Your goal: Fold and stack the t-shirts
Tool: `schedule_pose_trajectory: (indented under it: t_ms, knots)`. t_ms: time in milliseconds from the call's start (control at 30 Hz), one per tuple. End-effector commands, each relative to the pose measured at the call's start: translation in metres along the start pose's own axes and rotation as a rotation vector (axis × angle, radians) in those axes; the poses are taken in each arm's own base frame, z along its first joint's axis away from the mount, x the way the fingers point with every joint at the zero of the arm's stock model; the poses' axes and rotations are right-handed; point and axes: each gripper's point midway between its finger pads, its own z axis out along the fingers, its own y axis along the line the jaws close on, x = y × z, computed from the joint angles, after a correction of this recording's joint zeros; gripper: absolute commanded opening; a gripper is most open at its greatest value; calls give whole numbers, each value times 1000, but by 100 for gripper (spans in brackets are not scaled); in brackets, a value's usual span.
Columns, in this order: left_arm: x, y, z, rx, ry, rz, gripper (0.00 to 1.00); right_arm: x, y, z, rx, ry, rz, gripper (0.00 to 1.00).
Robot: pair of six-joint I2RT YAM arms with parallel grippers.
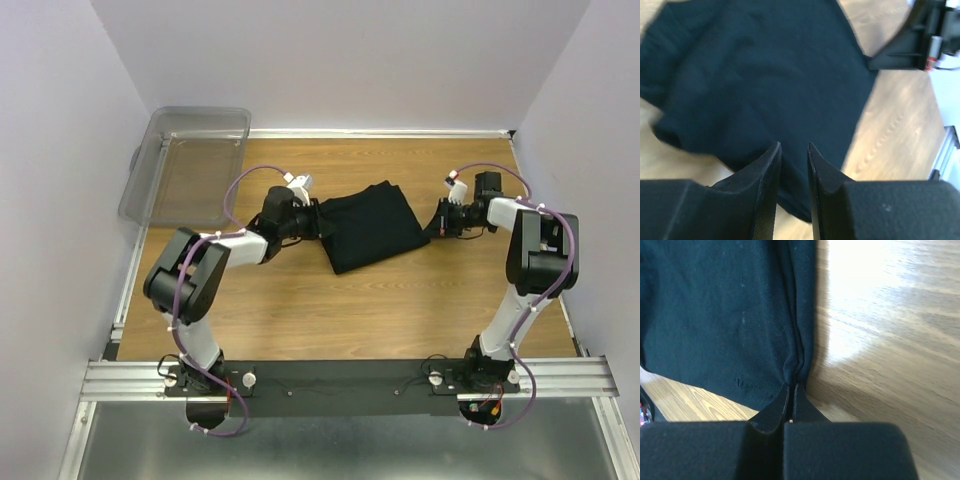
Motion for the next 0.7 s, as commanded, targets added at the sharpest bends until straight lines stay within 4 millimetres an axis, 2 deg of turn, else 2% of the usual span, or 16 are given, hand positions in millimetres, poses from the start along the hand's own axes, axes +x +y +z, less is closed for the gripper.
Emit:
schedule_pose_trajectory:
  t_ms: [0, 33, 133, 167, 200, 233, 333, 400, 500, 567, 600, 667]
  knots:
    - [-22, 31, 18, -87, -33, 13, 32, 9, -8, -5, -2, 18, 12, 1]
    - [-25, 44, 26, -117, -32, 9, 30, 8, -11, -7, 4, 12, 13, 1]
    - [-28, 84, 30, -214, -14, -15, 25, 8, -15, -10, 13, 7, 17, 1]
    - [-35, 91, 30, -235, -21, -9, 25, 7, -16, -13, 17, 1, 13, 1]
    - [-34, 100, 32, -257, -10, -11, 25, 7, -17, -14, 21, 1, 15, 1]
    - [-44, 102, 35, -262, -21, -4, 25, 8, -18, -14, 24, 0, 10, 1]
    - [-46, 116, 39, -288, 2, -5, 24, 7, -19, -16, 32, -3, 1, 0]
    - [-61, 112, 45, -276, -6, 16, 24, 6, -19, -17, 35, -4, -11, 1]
    - [-71, 110, 47, -275, -13, 43, 24, 5, -21, -20, 54, -6, -30, 2]
    - [-92, 102, 46, -271, -46, 98, 24, 4, -21, -21, 60, -8, -46, 3]
    - [-100, 99, 45, -269, -62, 117, 25, 2, -22, -22, 63, -12, -53, 7]
    - [-130, 75, 32, -251, -141, 193, 26, -2, -20, -25, 63, -21, -76, 15]
